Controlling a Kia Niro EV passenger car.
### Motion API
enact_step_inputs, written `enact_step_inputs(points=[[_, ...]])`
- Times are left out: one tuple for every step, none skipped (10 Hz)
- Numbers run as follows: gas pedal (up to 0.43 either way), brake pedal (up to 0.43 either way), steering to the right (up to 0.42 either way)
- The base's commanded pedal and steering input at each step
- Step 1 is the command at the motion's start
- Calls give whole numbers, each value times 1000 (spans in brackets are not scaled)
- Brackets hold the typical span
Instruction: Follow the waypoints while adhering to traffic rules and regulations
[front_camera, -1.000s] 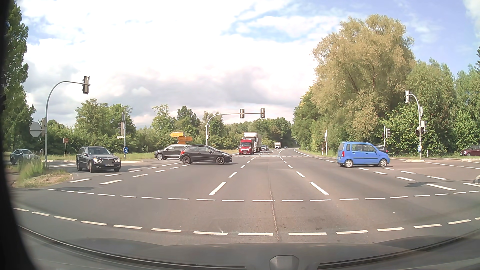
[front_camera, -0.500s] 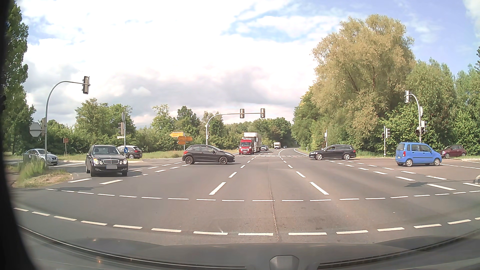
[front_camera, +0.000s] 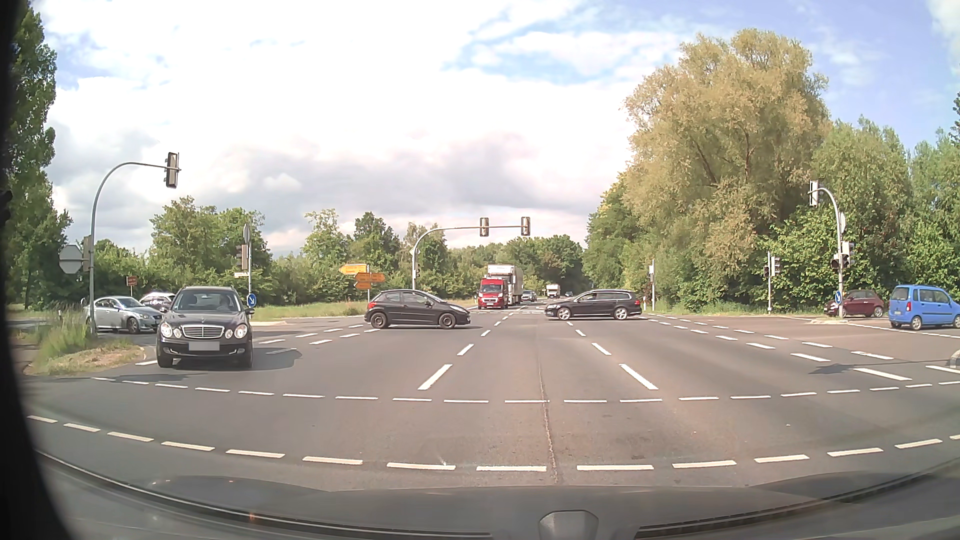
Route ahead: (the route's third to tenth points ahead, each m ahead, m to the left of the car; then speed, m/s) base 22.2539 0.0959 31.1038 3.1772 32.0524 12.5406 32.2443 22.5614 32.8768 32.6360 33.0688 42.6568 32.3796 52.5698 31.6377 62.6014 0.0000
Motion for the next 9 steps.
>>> enact_step_inputs(points=[[0, 256, 9], [0, 256, 8], [0, 256, 8], [0, 256, 8], [0, 256, 9], [0, 250, 8], [0, 250, 8], [0, 256, 8], [0, 256, 8]])
